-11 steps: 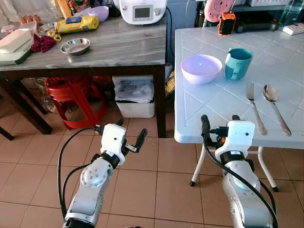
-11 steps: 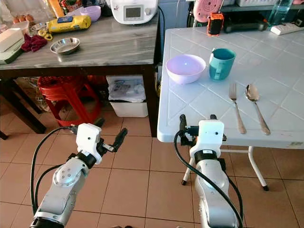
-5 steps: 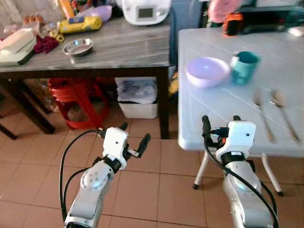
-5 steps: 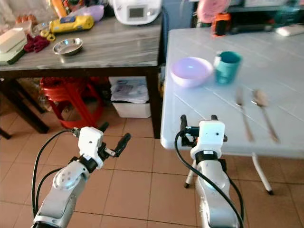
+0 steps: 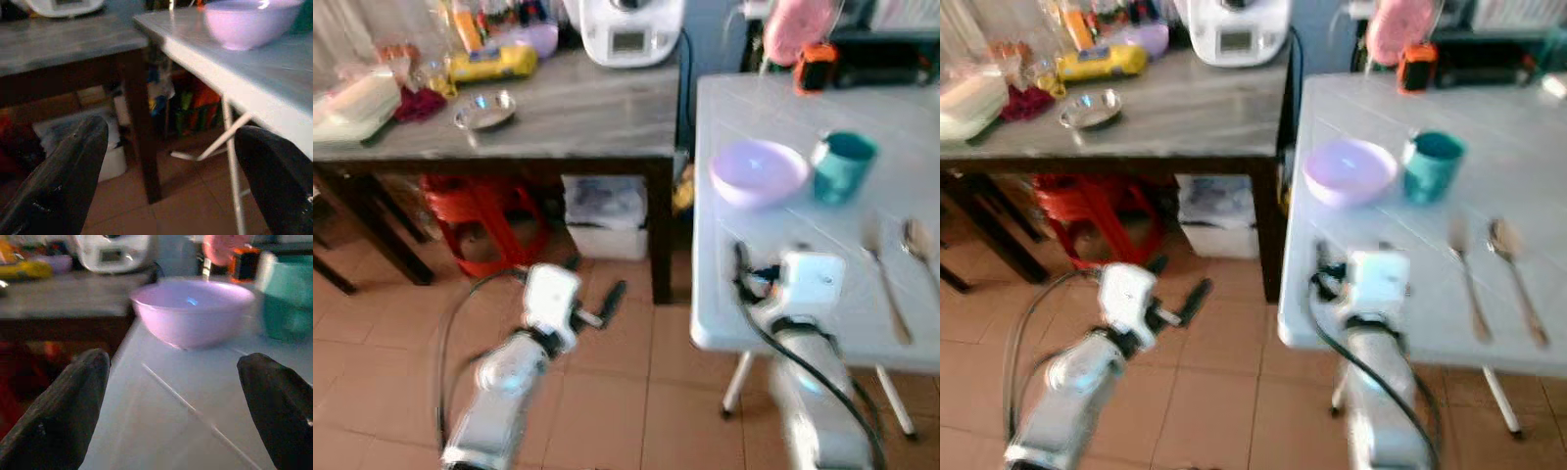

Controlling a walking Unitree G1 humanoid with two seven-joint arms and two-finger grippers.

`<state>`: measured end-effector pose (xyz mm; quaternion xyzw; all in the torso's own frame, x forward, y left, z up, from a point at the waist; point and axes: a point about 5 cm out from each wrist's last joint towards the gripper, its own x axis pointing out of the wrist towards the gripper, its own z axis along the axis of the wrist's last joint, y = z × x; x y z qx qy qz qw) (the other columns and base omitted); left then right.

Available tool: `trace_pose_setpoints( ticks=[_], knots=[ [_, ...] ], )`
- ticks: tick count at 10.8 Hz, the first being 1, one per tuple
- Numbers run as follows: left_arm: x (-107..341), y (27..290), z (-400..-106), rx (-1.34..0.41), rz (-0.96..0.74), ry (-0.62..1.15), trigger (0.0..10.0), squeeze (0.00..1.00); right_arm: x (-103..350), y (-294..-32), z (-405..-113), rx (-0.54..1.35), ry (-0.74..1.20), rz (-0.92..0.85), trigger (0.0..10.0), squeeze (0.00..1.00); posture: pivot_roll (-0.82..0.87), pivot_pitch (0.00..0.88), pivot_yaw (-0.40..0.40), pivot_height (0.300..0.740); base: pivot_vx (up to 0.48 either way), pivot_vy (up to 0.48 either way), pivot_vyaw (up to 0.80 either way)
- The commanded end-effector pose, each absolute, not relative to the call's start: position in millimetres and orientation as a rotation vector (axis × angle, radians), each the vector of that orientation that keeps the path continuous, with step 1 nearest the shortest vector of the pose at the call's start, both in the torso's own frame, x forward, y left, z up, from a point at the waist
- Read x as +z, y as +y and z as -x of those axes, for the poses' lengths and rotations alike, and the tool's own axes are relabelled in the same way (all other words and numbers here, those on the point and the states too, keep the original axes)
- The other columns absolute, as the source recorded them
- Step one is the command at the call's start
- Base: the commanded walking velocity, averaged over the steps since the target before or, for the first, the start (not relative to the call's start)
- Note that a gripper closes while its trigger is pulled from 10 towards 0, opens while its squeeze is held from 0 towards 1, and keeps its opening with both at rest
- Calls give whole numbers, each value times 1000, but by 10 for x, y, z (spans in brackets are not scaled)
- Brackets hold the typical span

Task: Setting the table

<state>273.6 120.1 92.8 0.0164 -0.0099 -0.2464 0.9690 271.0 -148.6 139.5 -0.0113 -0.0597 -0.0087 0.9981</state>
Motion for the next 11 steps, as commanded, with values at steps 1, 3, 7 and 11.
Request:
trace_pose_setpoints(
  ticks=[1, 3, 7, 11],
  knots=[
    [945, 1173, -2727, -514, -29, -25, 10000, 0, 1368, -1569, -2688, -50, -107, 29, 10000, 0, -70, 99, 116, 740, 345, 0, 0],
    [926, 1162, -2713, -519, -27, -13, 10000, 0, 1363, -1564, -2679, -47, -108, 34, 10000, 0, -69, 100, 115, 740, 167, 0, 0],
    [899, 1170, -2680, -534, -34, -4, 10000, 0, 1385, -1569, -2676, -42, -120, 69, 10000, 0, -74, 103, 114, 740, 0, 0, 0],
    [932, 1164, -2585, -671, 0, 7, 10000, 0, 1399, -1712, -2759, -49, -68, 197, 10000, 0, -82, 121, 111, 740, 0, 0, 0]
  ],
)
